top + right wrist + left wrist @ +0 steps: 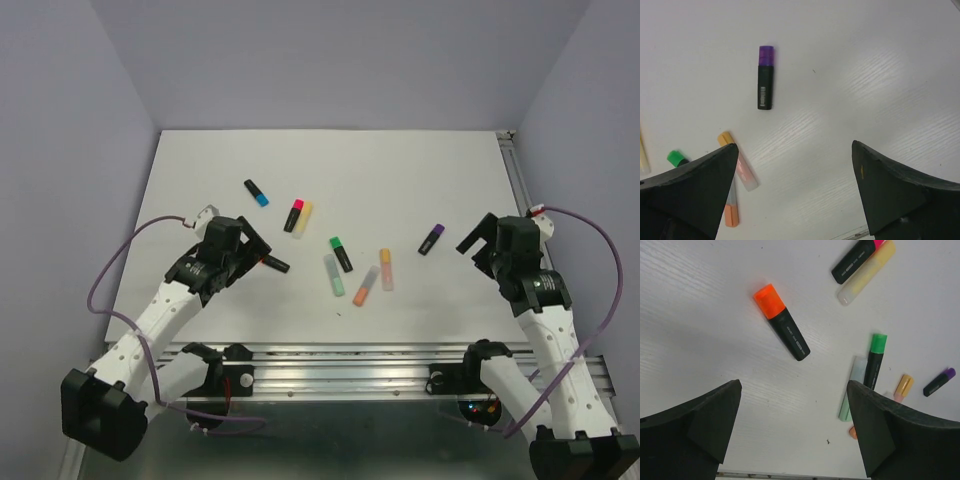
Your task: Open the pen caps
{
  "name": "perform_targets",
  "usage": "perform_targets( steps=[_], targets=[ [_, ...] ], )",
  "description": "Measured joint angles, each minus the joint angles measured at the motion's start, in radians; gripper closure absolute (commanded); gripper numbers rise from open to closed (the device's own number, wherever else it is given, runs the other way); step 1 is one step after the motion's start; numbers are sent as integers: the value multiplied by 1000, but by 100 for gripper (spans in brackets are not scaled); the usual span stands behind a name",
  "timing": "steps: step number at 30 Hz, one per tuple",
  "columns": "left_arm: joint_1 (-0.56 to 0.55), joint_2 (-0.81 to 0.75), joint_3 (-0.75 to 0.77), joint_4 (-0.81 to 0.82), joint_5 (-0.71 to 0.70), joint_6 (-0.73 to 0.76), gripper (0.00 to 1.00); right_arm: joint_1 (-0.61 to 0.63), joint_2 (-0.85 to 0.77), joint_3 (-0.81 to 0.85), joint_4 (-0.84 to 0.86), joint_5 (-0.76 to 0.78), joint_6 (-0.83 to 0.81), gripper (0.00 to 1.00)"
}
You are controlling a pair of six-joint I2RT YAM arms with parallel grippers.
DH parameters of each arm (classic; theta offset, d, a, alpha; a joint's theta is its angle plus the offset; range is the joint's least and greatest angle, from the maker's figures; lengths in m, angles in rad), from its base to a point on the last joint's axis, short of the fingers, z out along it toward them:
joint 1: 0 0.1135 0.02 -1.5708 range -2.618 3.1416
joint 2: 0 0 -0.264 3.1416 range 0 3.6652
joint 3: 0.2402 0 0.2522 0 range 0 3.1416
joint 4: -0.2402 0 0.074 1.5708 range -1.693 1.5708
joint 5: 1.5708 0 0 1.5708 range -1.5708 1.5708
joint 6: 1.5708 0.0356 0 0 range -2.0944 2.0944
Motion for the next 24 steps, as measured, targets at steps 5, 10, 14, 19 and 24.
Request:
perform_targets(
  steps=[5,10,14,19,24],
  targets=[
    [-61,49,5,-13,-37,-65,1,0,-59,0,13,18,-8,0],
    [-123,156,29,-33,-66,-154,1,0,-96,-3,26,65,-6,0],
    [-175,243,58,-52,-87,-240,1,0,-103,-14,33,103,-2,0],
    [-220,374,112,-72,-109,-342,1,0,-100,-52,38,93,-3,0],
    [-228,472,147,-90,-140,-442,1,0,-77,-58,47,48,-23,0]
  ],
)
